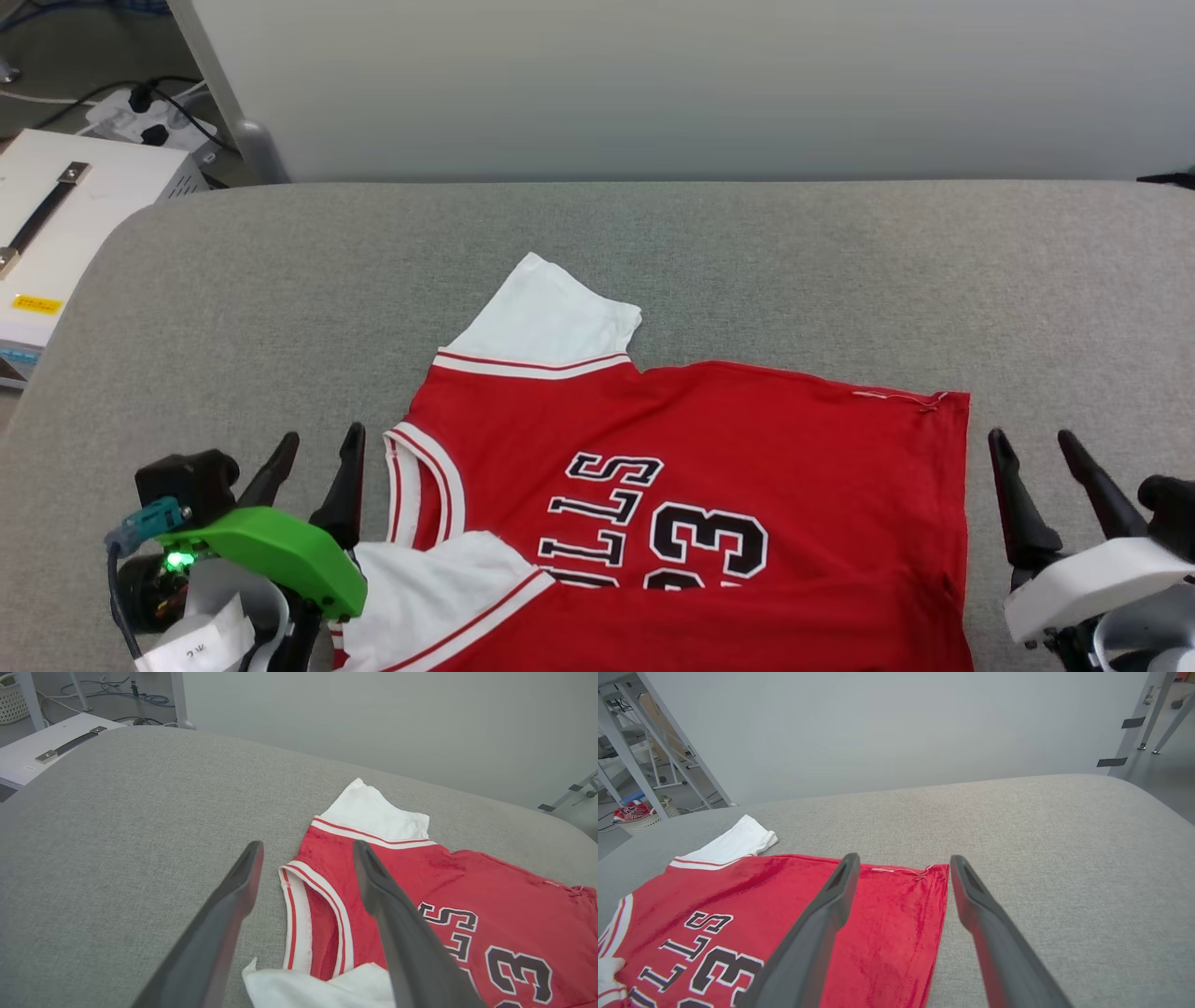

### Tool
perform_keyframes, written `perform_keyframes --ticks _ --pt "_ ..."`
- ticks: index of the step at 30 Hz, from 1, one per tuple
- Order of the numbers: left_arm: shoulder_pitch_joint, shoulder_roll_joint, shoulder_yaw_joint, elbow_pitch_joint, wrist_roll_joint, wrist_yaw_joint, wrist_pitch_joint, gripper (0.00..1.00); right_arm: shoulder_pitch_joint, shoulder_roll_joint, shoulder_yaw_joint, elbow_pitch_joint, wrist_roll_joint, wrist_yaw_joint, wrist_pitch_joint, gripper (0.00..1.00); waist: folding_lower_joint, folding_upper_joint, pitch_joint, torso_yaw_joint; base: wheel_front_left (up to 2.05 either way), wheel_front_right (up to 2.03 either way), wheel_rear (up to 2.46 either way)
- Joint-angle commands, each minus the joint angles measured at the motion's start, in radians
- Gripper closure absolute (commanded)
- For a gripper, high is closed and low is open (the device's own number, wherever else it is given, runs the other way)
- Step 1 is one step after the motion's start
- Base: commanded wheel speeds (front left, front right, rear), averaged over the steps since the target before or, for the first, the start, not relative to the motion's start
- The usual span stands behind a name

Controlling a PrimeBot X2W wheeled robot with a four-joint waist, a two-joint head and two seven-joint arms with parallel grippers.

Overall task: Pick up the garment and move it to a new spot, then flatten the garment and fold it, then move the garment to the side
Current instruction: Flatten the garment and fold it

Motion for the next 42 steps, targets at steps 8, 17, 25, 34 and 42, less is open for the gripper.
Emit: perform_keyframes --ticks 8,17,25,34,42 --pt "-0.172 -0.001 0.023 0.034 0.028 -0.029 -0.033 0.0 -0.115 0.036 -0.01 -0.098 -0.078 0.0 -0.051 0.0 0.0 0.0 0.156 -0.073 0.0 0.0 0.0" --pt "-0.47 0.052 -0.006 0.15 0.0 -0.135 0.15 0.0 -0.234 0.039 0.008 -0.138 -0.086 0.0 -0.038 0.0 0.0 0.0 0.302 -0.172 0.0 0.0 0.0" --pt "-0.755 0.103 -0.078 0.307 -0.067 -0.248 0.486 0.0 -0.278 0.052 0.014 -0.106 -0.054 0.0 -0.05 0.0 0.0 0.0 0.377 -0.241 0.0 0.0 0.0" --pt "-0.916 0.137 -0.138 0.474 -0.119 -0.279 0.758 0.0 -0.297 0.067 0.038 -0.065 -0.022 0.0 -0.072 0.0 0.0 0.0 0.438 -0.307 0.0 0.0 0.0" --pt "-0.905 0.134 -0.135 0.643 -0.176 -0.262 0.865 0.0 -0.307 0.076 0.059 -0.015 0.015 0.0 -0.091 0.0 0.0 0.0 0.469 -0.341 0.0 0.0 0.0"
